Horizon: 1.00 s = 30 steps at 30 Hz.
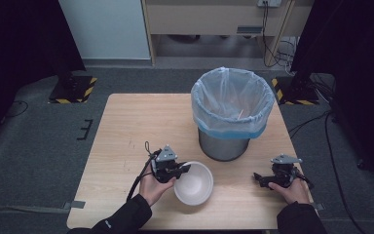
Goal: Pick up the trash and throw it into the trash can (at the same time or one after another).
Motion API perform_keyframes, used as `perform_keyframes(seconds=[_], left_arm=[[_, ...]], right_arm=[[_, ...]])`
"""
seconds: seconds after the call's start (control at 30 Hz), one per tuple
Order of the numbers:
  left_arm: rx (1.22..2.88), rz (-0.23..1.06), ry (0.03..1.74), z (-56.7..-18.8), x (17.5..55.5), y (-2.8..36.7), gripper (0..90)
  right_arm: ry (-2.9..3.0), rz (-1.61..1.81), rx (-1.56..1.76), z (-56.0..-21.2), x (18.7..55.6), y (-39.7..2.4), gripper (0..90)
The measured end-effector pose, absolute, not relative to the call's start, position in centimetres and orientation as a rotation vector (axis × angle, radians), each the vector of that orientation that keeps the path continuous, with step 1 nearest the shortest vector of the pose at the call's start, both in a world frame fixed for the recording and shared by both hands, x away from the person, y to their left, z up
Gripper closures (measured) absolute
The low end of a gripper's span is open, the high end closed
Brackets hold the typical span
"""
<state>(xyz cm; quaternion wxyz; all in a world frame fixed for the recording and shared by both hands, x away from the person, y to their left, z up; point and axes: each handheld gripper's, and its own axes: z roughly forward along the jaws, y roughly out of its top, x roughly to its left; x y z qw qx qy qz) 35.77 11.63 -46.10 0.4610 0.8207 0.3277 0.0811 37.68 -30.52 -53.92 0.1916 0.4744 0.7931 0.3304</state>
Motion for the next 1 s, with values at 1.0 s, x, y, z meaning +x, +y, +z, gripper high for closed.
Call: perform_keyframes(seconds=[1.0], left_arm=[[1.692,0.454,0.776,-36.9,34.6,17.1,82.4]], right_arm=[[2.227,0.927,1.332,-53.9,37.7,-30.5,0.7]])
